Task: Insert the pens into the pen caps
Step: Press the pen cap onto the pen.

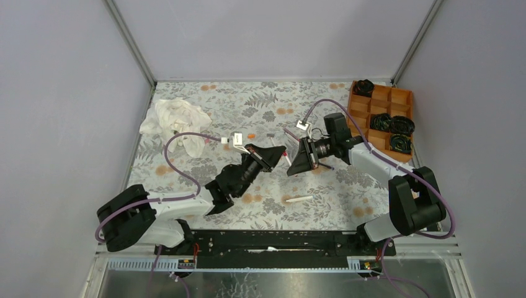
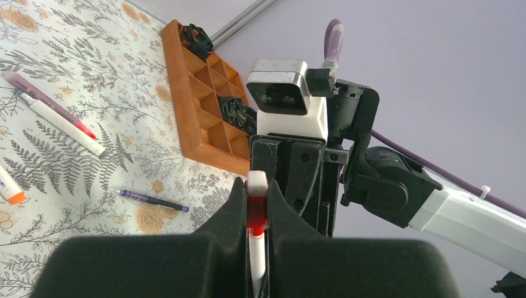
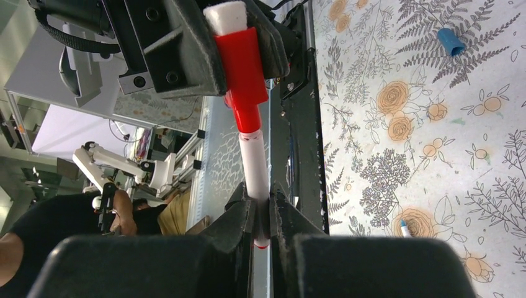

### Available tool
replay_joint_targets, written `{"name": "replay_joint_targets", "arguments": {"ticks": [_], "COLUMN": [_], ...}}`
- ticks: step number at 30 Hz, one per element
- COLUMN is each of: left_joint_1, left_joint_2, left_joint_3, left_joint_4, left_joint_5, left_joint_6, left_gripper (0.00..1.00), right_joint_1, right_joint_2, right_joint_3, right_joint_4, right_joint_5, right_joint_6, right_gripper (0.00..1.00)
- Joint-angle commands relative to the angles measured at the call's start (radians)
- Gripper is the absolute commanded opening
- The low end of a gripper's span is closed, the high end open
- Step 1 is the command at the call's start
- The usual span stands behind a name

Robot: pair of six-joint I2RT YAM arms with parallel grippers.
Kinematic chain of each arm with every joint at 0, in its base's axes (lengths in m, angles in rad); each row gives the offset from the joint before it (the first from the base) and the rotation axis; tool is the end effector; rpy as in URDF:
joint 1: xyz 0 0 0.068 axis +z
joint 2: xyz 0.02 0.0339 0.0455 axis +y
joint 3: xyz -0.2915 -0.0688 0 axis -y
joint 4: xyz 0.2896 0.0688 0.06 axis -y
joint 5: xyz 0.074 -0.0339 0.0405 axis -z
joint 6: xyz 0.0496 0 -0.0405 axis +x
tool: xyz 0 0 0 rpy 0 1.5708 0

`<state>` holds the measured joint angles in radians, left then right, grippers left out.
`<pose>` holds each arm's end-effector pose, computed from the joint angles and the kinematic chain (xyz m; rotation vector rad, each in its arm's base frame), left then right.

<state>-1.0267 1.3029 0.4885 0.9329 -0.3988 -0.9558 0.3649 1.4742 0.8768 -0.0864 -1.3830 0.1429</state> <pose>0.1739 -0.2502 0.2393 -0.3007 1.5778 -1.3024 0.2905 0.1631 0.2378 -0.9888 1.8732 1.8148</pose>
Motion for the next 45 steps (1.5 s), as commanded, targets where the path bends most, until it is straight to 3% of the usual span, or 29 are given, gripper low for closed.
{"name": "replay_joint_targets", "arguments": {"ticks": [1,12,20,34,45], "left_joint_1": [-0.150,-0.161,-0.168,-0.233,-0.261], "left_joint_2": [0.050,0.070,0.037,0.133,0.129], "left_joint_3": [-0.032,0.022,-0.022,-0.022,-0.028], "left_joint_4": [-0.121,-0.203,-0.187,-0.125,-0.134], "left_joint_5": [0.449,0.611,0.709,0.723,0.797], "left_joint_6": [-0.023,0.025,0.030,-0.050,-0.038], "left_gripper": [0.00,0.00,0.00,0.00,0.00], "right_joint_1": [-0.053,-0.056,-0.083,-0.115,-0.124], "right_joint_2": [-0.018,-0.014,-0.024,-0.061,-0.017], "right_joint_3": [0.063,0.067,0.046,0.023,0.033], "right_joint_4": [0.185,0.170,0.229,0.322,0.455], "right_joint_5": [0.125,0.126,0.124,0.207,0.123], "right_joint_6": [0.029,0.017,0.067,0.133,0.250], "right_gripper": [0.00,0.00,0.00,0.00,0.00]}}
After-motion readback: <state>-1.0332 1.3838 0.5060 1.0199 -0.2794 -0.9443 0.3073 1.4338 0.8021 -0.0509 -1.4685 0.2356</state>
